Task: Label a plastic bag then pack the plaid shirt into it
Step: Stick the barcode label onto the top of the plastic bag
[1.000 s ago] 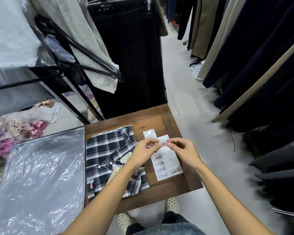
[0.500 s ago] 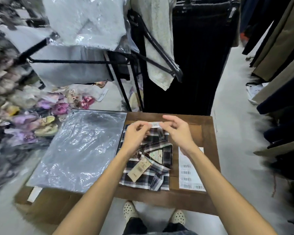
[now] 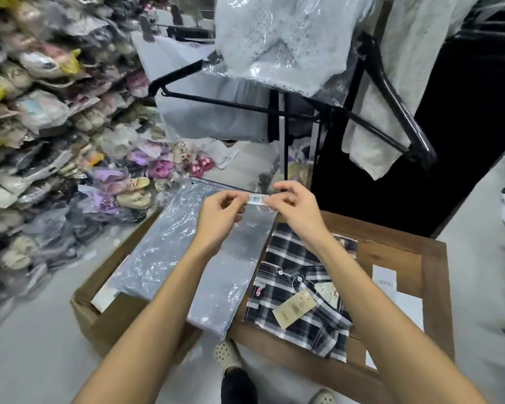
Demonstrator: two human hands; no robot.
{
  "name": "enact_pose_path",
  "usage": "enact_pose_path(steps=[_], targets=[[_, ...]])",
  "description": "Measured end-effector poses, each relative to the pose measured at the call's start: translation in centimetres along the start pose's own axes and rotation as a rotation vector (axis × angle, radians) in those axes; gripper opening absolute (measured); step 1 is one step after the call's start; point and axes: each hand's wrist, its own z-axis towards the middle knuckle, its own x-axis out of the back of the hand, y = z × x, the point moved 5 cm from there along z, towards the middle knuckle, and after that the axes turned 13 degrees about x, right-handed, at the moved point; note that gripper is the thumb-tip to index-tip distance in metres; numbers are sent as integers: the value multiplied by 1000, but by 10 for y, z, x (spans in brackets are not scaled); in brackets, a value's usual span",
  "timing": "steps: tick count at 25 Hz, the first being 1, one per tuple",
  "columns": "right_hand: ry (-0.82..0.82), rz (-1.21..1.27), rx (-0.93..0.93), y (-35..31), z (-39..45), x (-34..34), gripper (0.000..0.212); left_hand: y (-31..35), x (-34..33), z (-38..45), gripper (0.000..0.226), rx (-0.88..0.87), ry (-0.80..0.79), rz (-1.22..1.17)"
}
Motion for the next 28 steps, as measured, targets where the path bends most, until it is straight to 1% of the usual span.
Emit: enact_pose_path(steps=[5, 8, 11, 13, 14, 16, 22, 25, 27, 28], targets=[[-38, 10, -4, 3, 47, -74, 28, 14, 72, 45, 10, -99, 29, 53], [-34, 1, -16, 12, 77, -118, 27, 13, 115, 84, 15, -100, 59, 81], [-21, -44, -36, 26, 102, -150, 28, 8, 146, 120, 17, -93, 40, 85], [17, -51, -59, 41, 124, -175, 29, 6, 170, 151, 17, -85, 31, 91], [22, -52, -63, 42, 125, -176, 30, 7, 171, 153, 15, -93, 33, 103], [28, -74, -76, 56, 143, -196, 30, 5, 189, 181, 10, -84, 22, 111], [65, -121, -119, 94, 190, -232, 30, -12, 219, 253, 5, -60, -18, 153], [113, -179, -229, 122, 198, -236, 29, -33, 217, 280, 3, -5, -32, 221], [197, -221, -343, 167, 213, -236, 29, -65, 203, 326, 9, 78, -86, 282], [216, -227, -385, 171, 206, -235, 28, -71, 199, 323, 10, 92, -70, 312]])
